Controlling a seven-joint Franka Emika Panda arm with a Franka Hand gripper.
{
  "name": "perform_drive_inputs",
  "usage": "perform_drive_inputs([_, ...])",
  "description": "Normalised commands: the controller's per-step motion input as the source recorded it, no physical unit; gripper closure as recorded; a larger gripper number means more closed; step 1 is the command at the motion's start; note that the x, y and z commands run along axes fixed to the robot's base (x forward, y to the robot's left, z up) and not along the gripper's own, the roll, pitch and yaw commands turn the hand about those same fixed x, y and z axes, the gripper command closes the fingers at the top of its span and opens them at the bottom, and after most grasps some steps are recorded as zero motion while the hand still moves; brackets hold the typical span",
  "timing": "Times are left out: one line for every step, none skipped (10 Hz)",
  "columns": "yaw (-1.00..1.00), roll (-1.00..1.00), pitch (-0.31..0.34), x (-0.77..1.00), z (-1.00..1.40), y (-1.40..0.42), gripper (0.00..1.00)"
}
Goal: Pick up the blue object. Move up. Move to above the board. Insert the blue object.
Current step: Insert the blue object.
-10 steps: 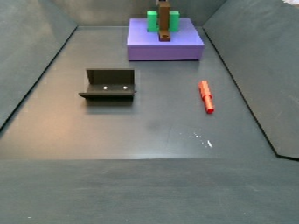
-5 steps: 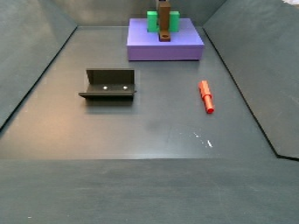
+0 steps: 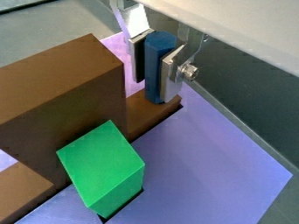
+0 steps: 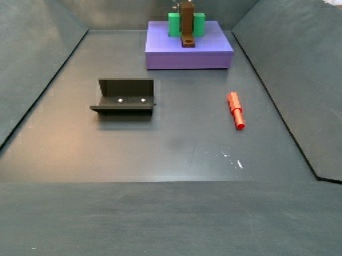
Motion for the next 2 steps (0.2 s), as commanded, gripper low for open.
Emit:
perform_drive_inputs([0.00,0.07,-0.081,0.00,-0.65,-0.02,1.00])
perform_drive_inputs([0.00,0.00,0.000,0.00,0.00,0.00,1.00])
